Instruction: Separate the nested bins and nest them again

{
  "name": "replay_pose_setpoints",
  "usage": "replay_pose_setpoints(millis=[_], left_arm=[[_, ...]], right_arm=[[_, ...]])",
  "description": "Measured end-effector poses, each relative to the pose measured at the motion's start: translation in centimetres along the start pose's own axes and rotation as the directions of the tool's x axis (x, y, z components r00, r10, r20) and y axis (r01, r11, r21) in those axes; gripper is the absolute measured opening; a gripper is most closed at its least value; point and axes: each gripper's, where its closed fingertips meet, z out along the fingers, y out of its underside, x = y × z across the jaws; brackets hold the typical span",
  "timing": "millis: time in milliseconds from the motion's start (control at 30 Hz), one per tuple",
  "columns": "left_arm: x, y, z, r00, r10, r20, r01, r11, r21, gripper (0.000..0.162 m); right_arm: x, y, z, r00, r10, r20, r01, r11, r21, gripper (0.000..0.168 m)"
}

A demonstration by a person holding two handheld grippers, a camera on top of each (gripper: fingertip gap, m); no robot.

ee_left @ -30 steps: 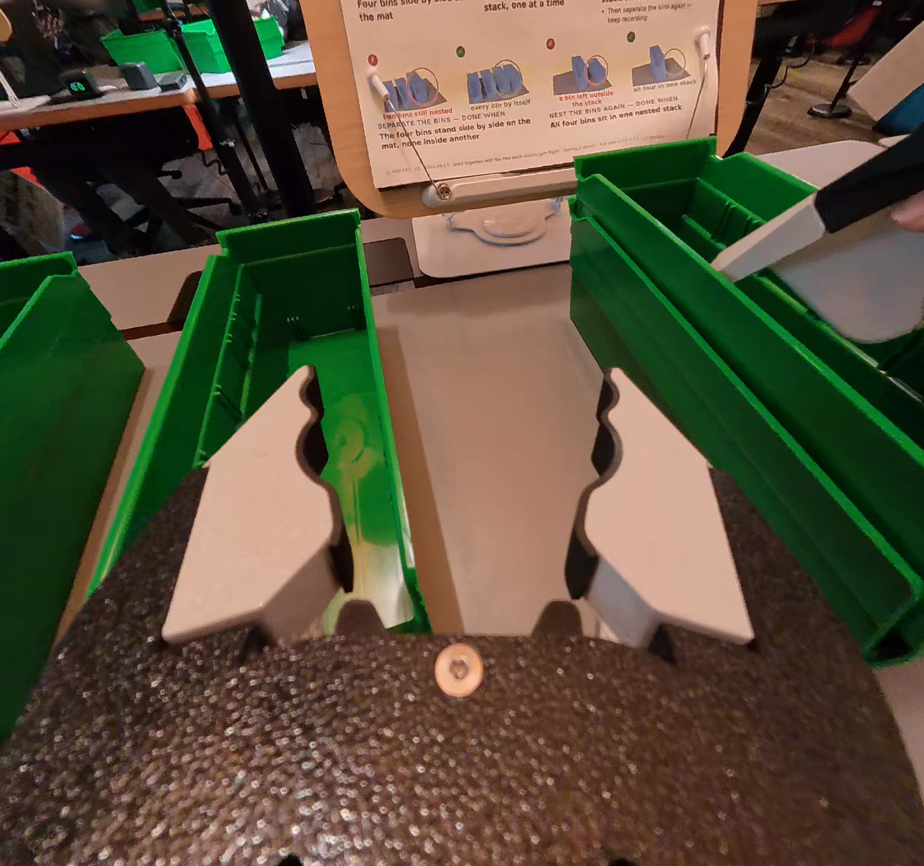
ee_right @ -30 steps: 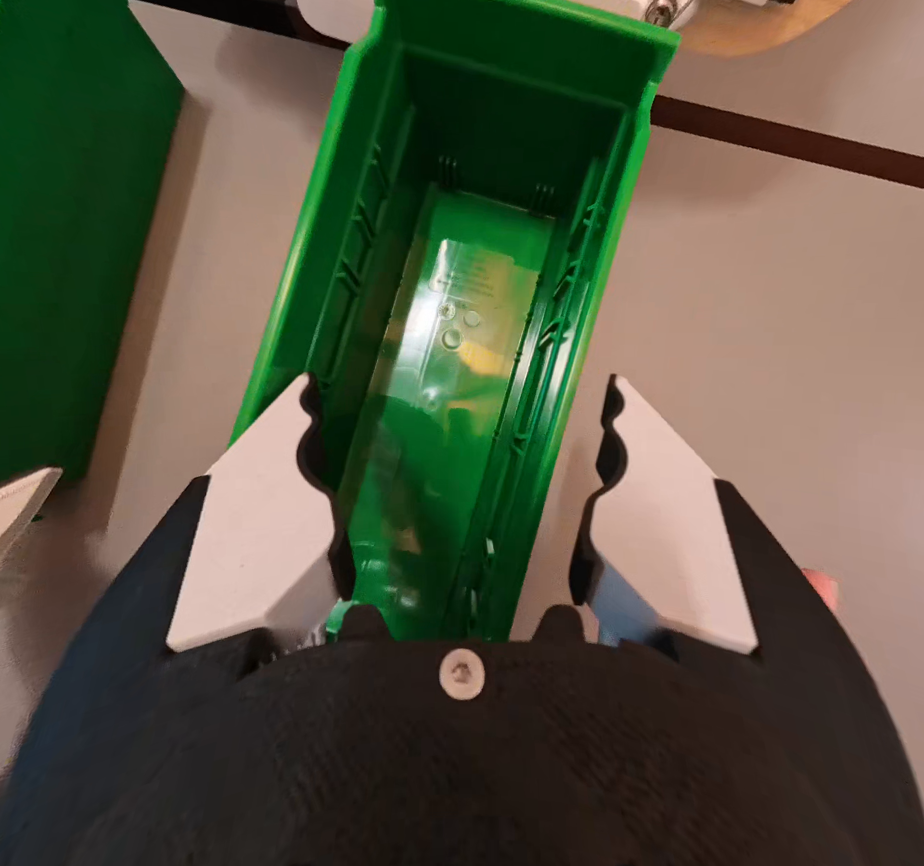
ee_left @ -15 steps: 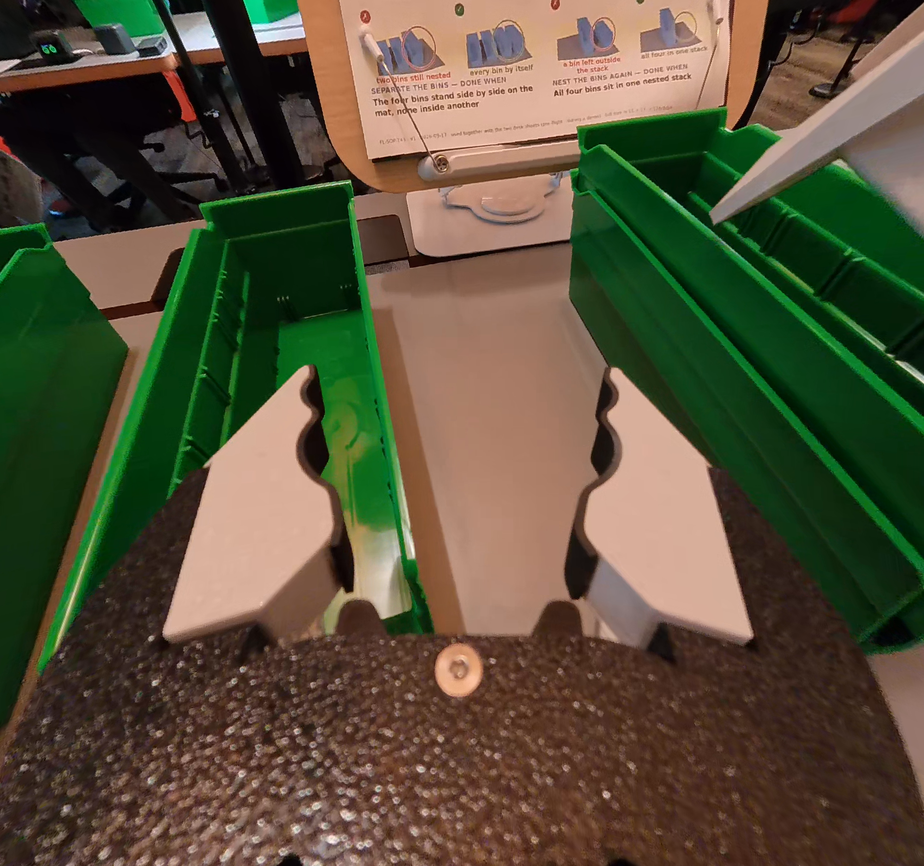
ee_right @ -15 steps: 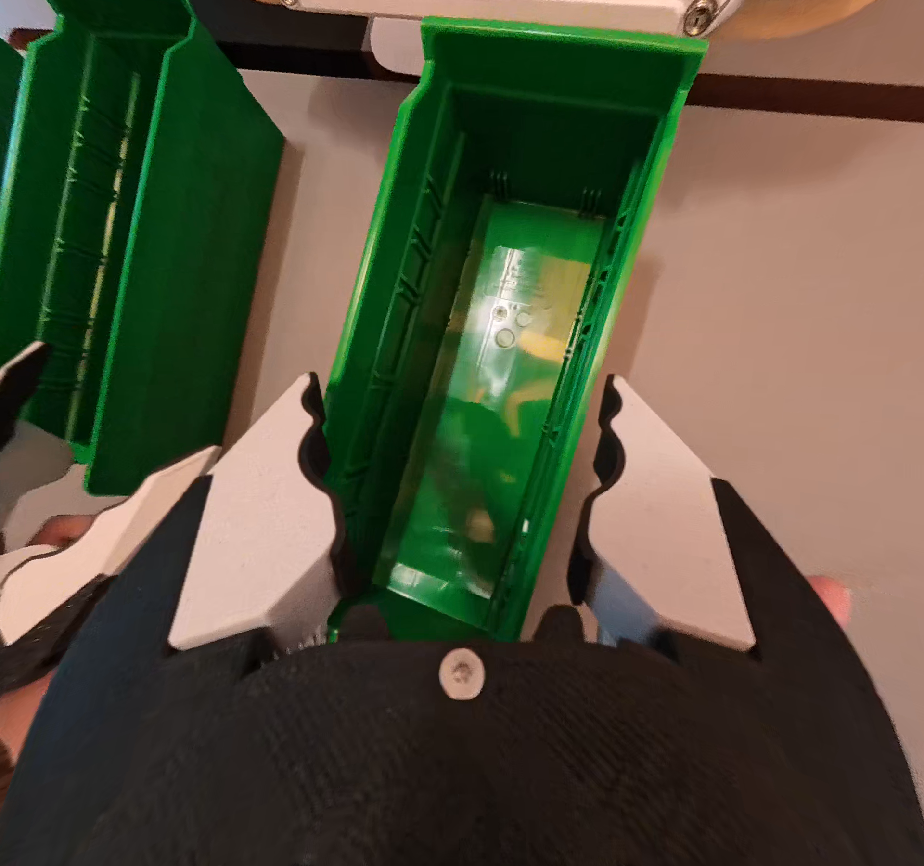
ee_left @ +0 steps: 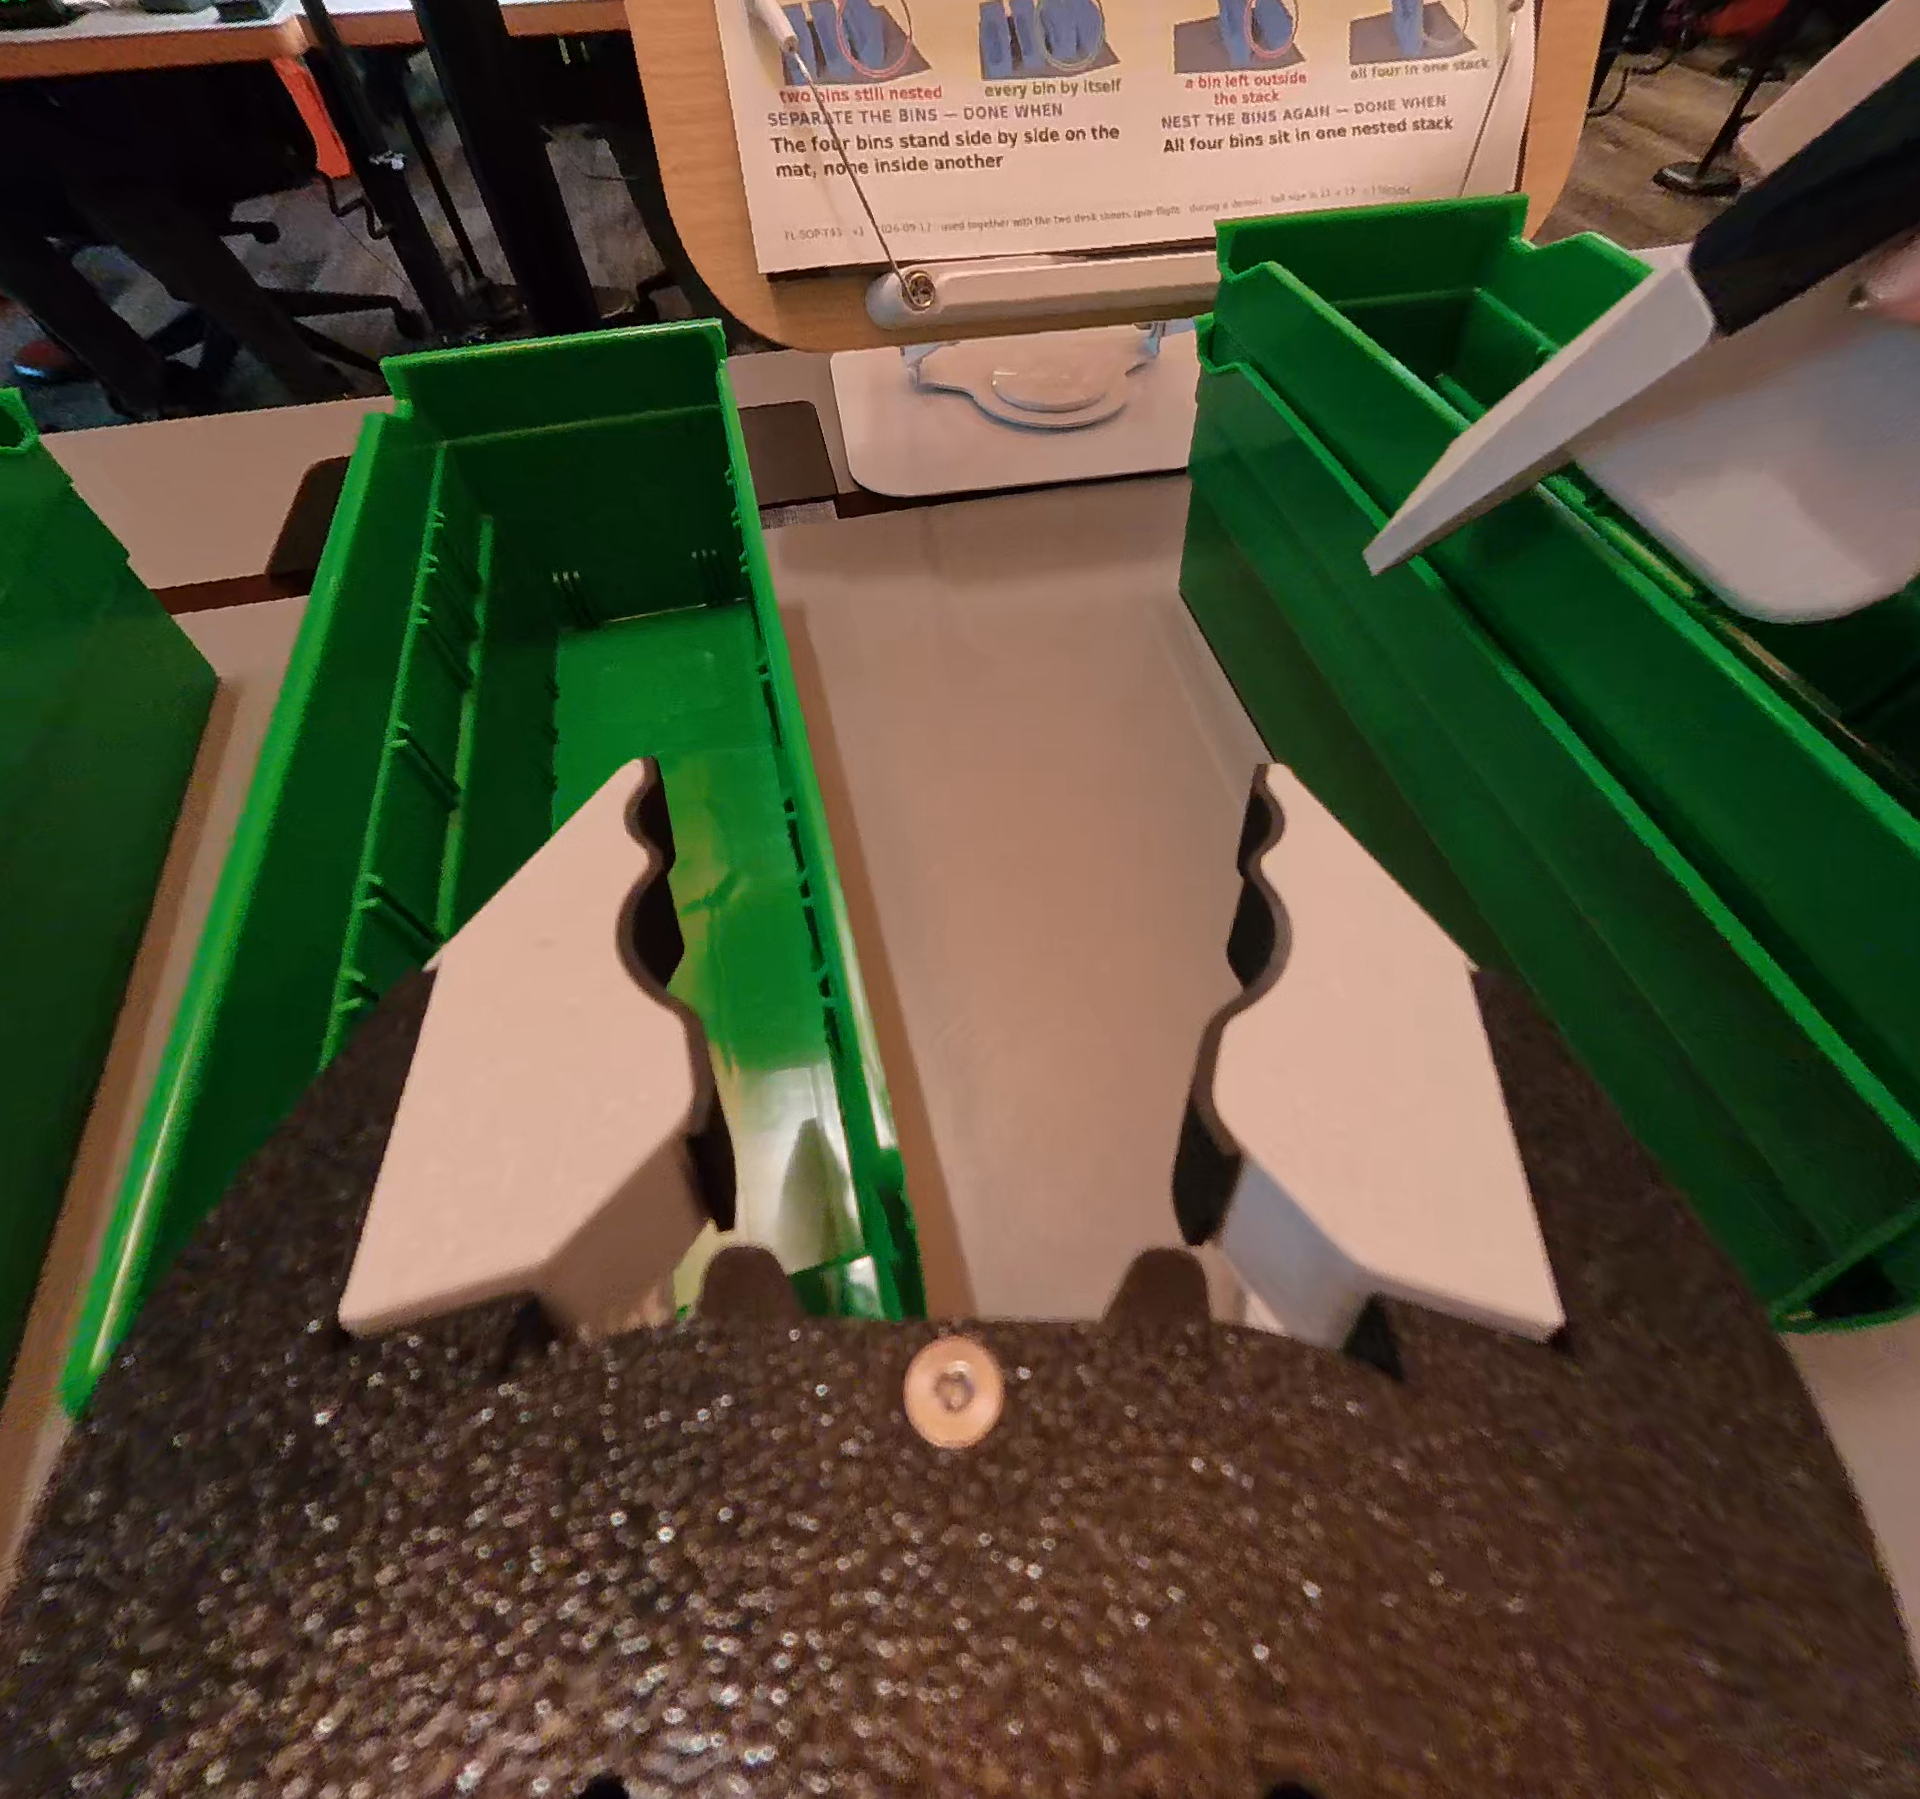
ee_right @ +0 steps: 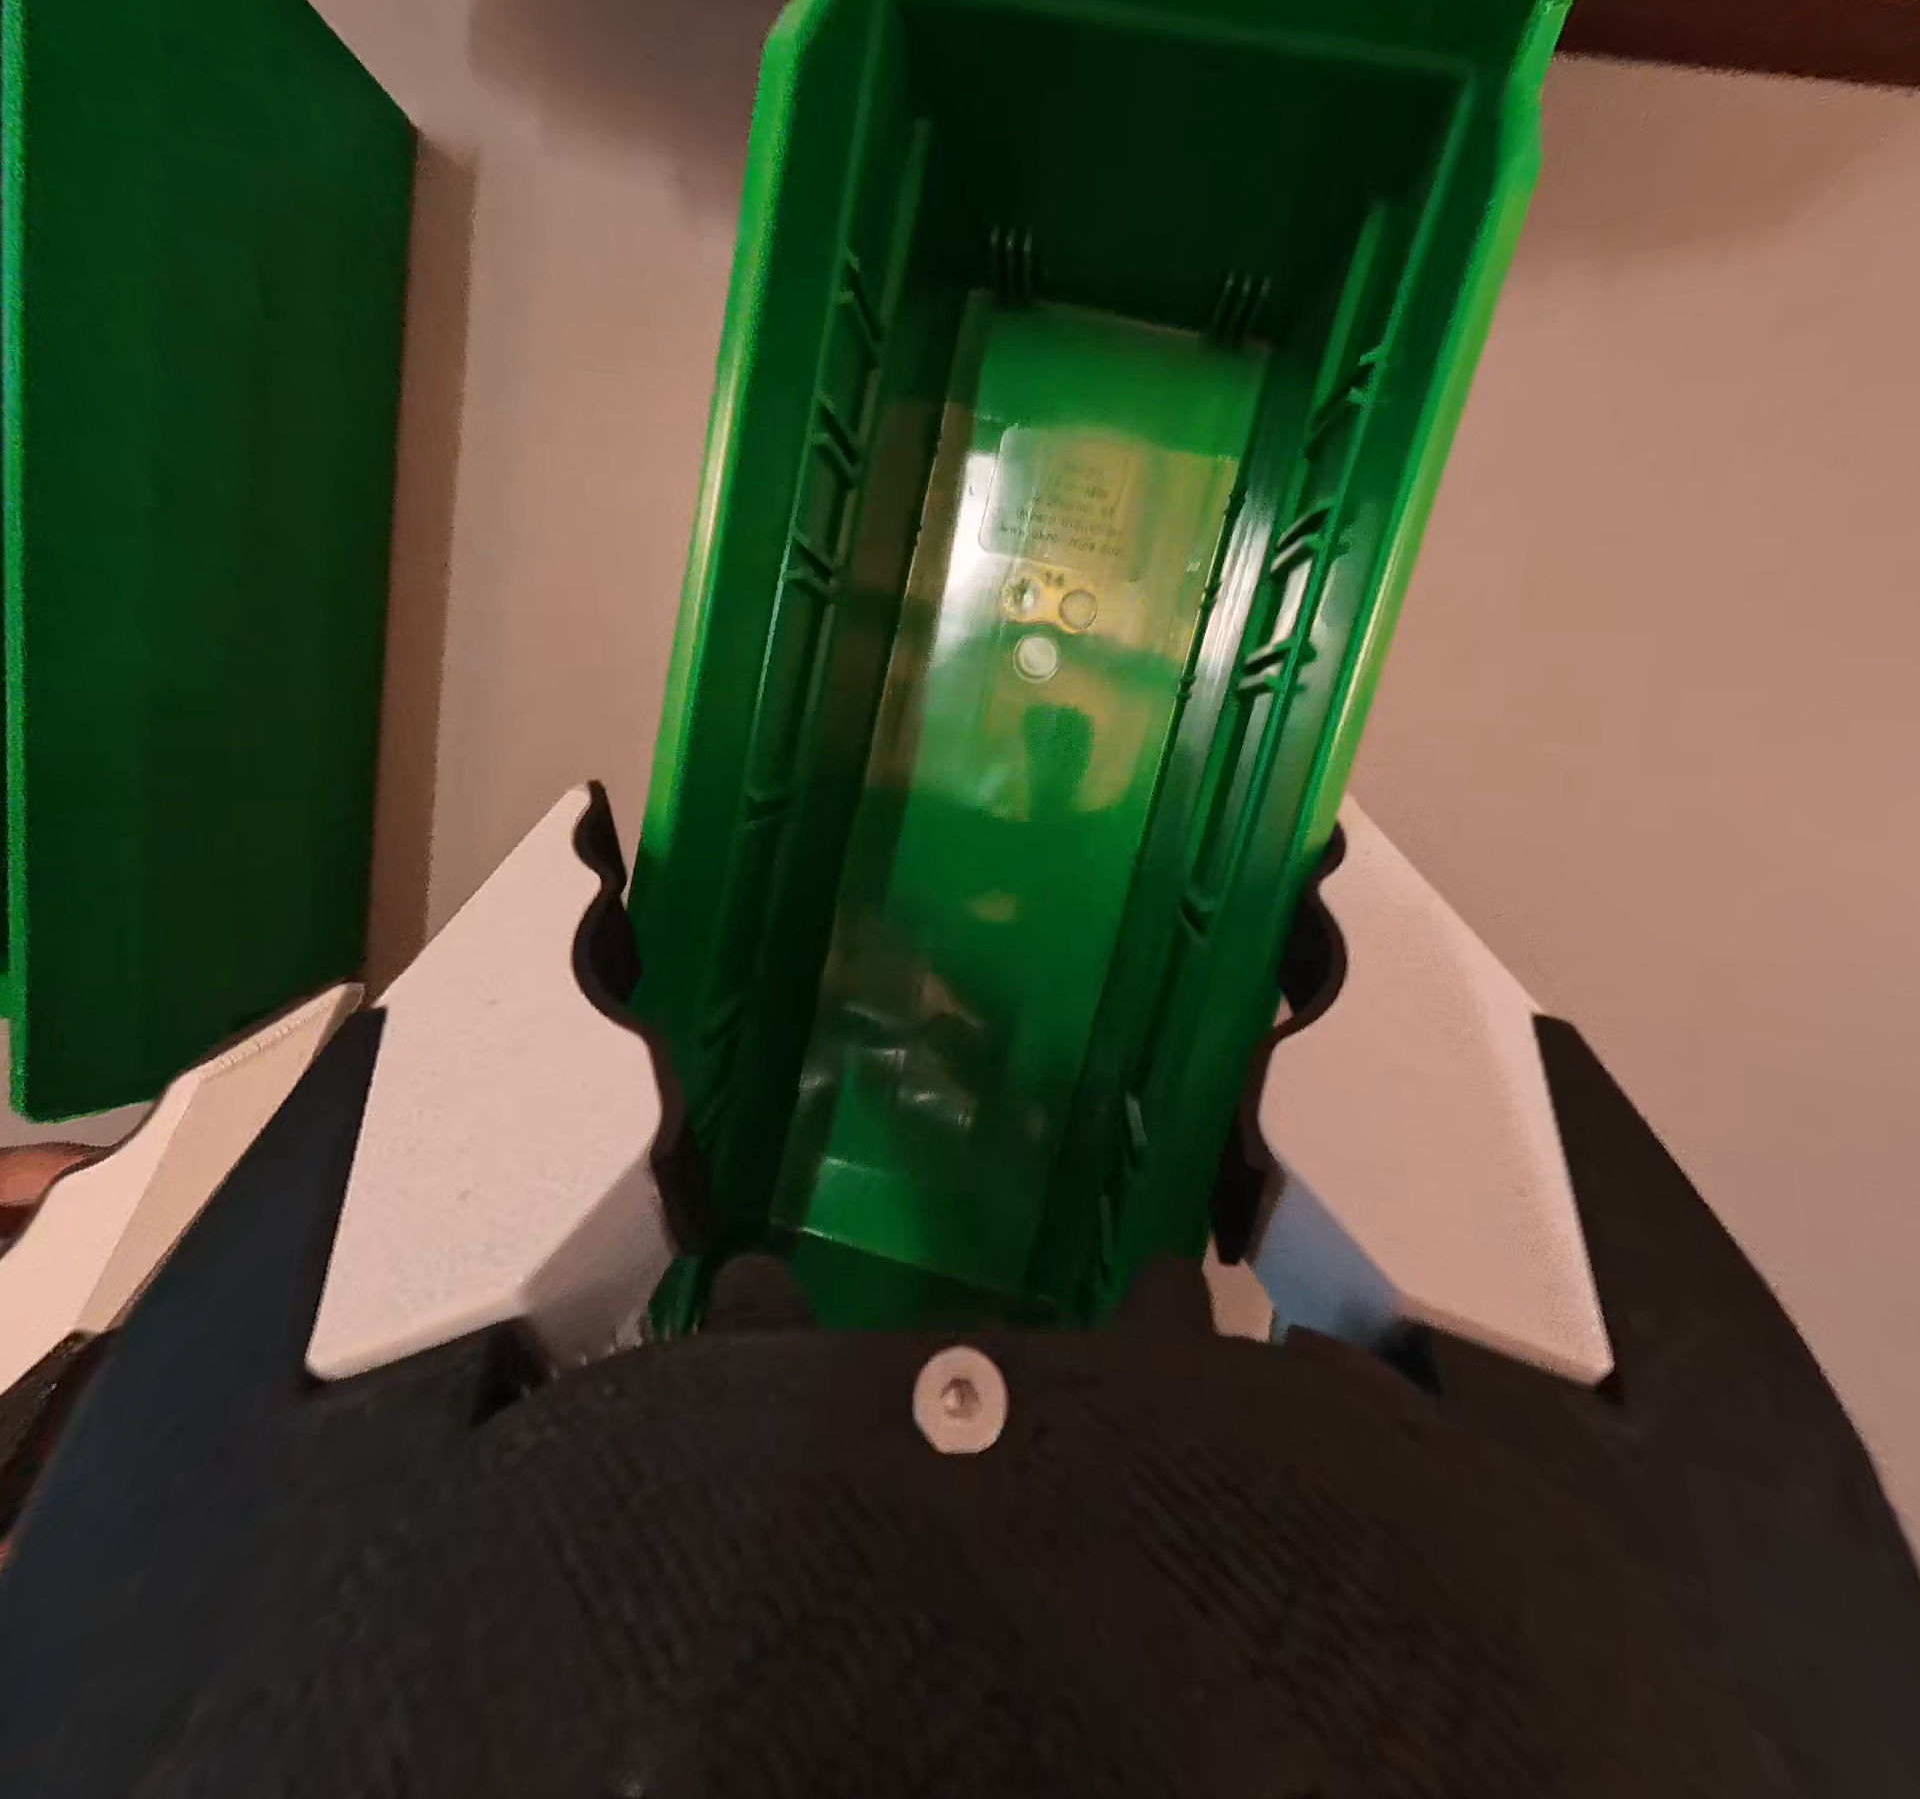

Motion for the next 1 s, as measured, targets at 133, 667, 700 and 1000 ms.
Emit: replay_pose_setpoints(millis=[133,667,700,1000], left_arm=[[-0.3,-0.1,-0.2,1.000,-0.015,-0.002,0.015,1.000,0.002,0.107],[0.8,0.5,0.3,0.998,-0.018,-0.066,0.016,0.999,-0.028,0.104],[0.7,0.5,0.3,0.998,-0.018,-0.064,0.017,1.000,-0.026,0.104],[0.6,0.6,0.4,0.995,-0.053,-0.090,0.050,0.998,-0.031,0.101]], right_arm=[[-0.1,0.4,-0.1,0.999,-0.018,0.032,0.019,0.999,-0.043,0.125],[0.8,3.2,-1.4,0.993,-0.103,0.049,0.114,0.912,-0.393,0.120],[0.8,3.3,-1.5,0.993,-0.102,0.050,0.114,0.906,-0.408,0.117],[1.0,3.5,-2.5,0.988,-0.136,0.072,0.154,0.869,-0.470,0.105]])
